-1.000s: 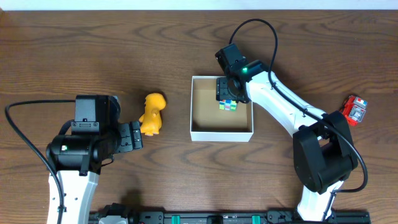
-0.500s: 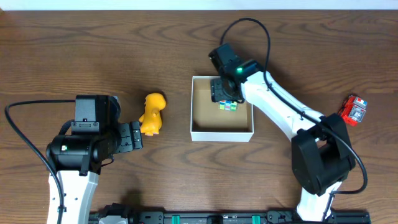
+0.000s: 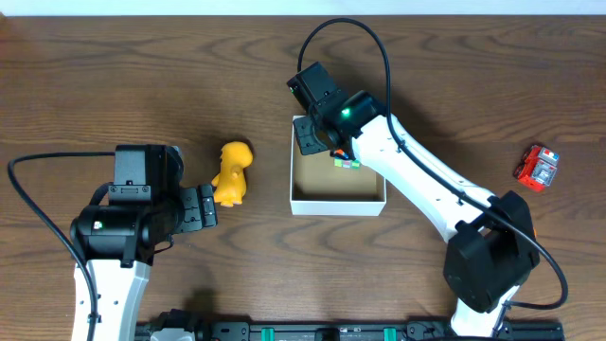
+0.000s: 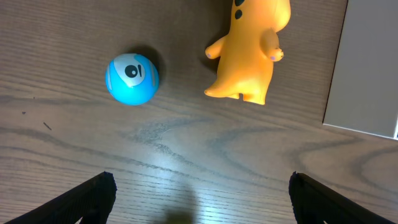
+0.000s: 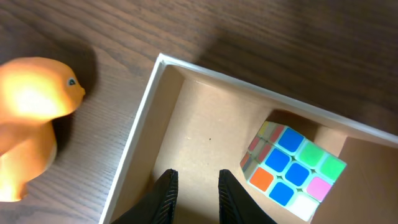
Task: Pack container
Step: 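Lower the cube into the box and open the right gripper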
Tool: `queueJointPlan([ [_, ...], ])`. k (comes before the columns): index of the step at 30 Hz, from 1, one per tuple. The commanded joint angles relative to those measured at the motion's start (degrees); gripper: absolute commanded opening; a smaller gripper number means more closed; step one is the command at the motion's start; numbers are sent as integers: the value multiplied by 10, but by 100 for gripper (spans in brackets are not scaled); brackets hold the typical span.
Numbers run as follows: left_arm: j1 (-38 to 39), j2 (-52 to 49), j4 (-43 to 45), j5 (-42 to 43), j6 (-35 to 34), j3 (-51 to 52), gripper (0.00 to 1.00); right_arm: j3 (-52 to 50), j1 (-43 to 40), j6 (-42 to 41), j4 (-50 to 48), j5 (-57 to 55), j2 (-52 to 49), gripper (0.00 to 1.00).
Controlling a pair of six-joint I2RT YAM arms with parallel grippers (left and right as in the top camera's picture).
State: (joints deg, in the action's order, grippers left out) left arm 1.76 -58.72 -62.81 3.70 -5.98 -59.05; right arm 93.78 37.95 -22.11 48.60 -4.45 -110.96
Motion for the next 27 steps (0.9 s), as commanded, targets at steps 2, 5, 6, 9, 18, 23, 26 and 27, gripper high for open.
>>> queueJointPlan([
  [2,-1,0,-1,0,2,-11,91,-8,-1,-17,-2,0,-38,25],
  [5,-1,0,-1,0,3,-11,91,-8,-1,-32,-9,0,-62,25],
  [6,-1,0,-1,0,3,-11,91,-8,-1,-33,-10,0,-68,25],
  [9,-1,0,-1,0,2,-11,91,-8,-1,-56,-11,-13,-86,25],
  [18,-1,0,-1,0,3,-11,91,-8,-18,-138,18,-74,-102,27],
  [23,-1,0,-2,0,3,-11,91,-8,-27,-156,31,-105,-102,28],
  [26,-1,0,-2,0,3,-11,91,-8,-31,-156,34,-113,-102,28],
  [27,-1,0,-2,0,3,-11,91,-8,-32,-159,35,-115,-102,28],
])
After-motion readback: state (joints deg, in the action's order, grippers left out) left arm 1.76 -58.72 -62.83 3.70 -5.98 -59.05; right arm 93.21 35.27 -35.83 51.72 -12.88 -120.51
